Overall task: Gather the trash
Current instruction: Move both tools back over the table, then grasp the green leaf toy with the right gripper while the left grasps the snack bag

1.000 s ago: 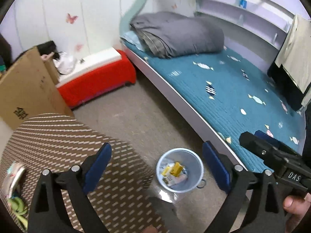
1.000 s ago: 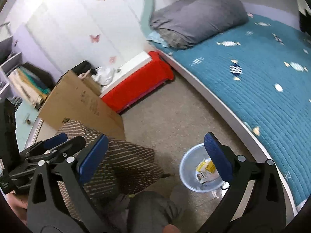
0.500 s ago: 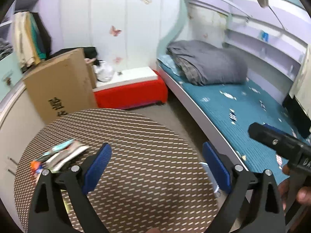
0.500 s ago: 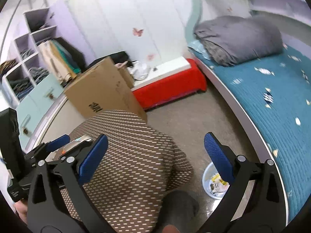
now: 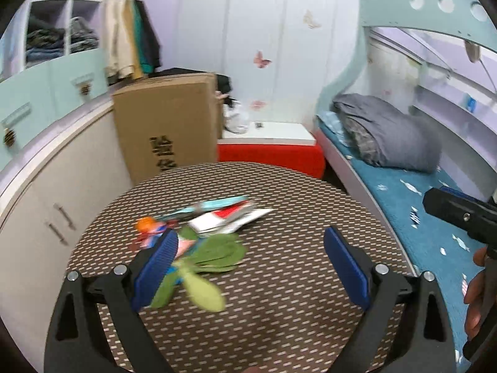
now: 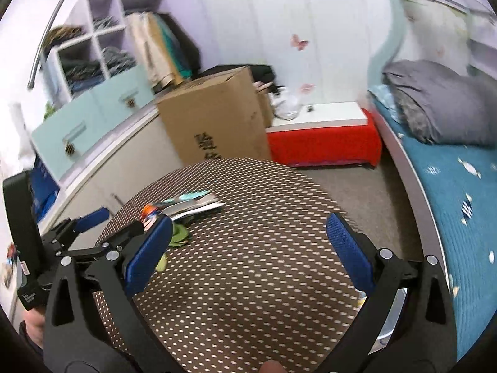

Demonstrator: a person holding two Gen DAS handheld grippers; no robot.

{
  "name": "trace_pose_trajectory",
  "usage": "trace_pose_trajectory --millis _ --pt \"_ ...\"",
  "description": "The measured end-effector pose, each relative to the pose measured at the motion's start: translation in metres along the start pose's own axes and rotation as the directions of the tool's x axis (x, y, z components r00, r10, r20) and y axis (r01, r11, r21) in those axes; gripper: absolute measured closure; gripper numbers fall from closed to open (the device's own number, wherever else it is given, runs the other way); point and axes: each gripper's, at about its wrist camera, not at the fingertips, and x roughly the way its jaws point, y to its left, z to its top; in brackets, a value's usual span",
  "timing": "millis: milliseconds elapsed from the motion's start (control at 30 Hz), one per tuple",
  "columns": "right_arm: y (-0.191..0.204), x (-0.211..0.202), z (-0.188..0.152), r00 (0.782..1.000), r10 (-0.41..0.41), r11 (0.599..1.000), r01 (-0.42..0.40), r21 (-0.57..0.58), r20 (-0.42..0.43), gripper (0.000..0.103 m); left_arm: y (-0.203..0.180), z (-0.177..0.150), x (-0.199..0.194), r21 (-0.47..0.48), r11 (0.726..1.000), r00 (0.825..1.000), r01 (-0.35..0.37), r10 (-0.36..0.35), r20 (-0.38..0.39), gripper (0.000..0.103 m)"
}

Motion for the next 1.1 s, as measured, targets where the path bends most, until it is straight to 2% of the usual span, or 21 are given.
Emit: trace_pose_trajectory --millis 167,367,633,833,867,933,1033,1100 --pt "0.038 0.035 -0.005 0.997 0.04 0.997 -0.044 -0.066 -0.069 0.006 0.046 -0.022 -0.003 -0.06 0.995 0.996 -0.084 0.083 -0.016 0.01" --pt "0.086 0.085 -0.022 0.982 0.066 0.985 -0.093 -0.147 -0.179 0.006 0.1 -0.046 -0.002 -0.159 0.976 0.988 -0.149 0.14 -0.062 0.01" --pt "0.131 0.149 -0.048 0.959 0.065 0.964 -0.132 -0.233 -0.274 0.006 0.144 -0.071 -0.006 -0.237 0.951 0.978 -0.201 0.182 -0.099 0.01" --pt "0.149 0.186 -0.057 0.96 0.044 0.96 -0.117 -0.255 -0.276 0.008 0.164 -0.082 -0.006 -0.283 0.935 0.975 -0.213 0.186 -0.121 0.01" --pt "0.152 0.19 -0.058 0.961 0.039 0.959 -0.114 -0.26 -0.275 0.012 0.164 -0.083 -0.006 -0.284 0.935 0.975 -0.214 0.186 -0.123 0.01" --pt "0.157 0.198 -0.06 0.957 0.038 0.956 -0.119 -0.267 -0.288 0.04 0.164 -0.082 -0.004 -0.28 0.936 0.975 -0.214 0.185 -0.126 0.01" --pt "0.157 0.198 -0.063 0.954 0.026 0.951 -0.116 -0.287 -0.298 0.063 0.158 -0.078 -0.001 -0.267 0.942 0.976 -0.205 0.178 -0.122 0.01" --pt "0.15 0.191 -0.062 0.952 0.041 0.954 -0.127 -0.27 -0.303 0.075 0.153 -0.076 0.003 -0.258 0.947 0.979 -0.189 0.163 -0.121 0.01"
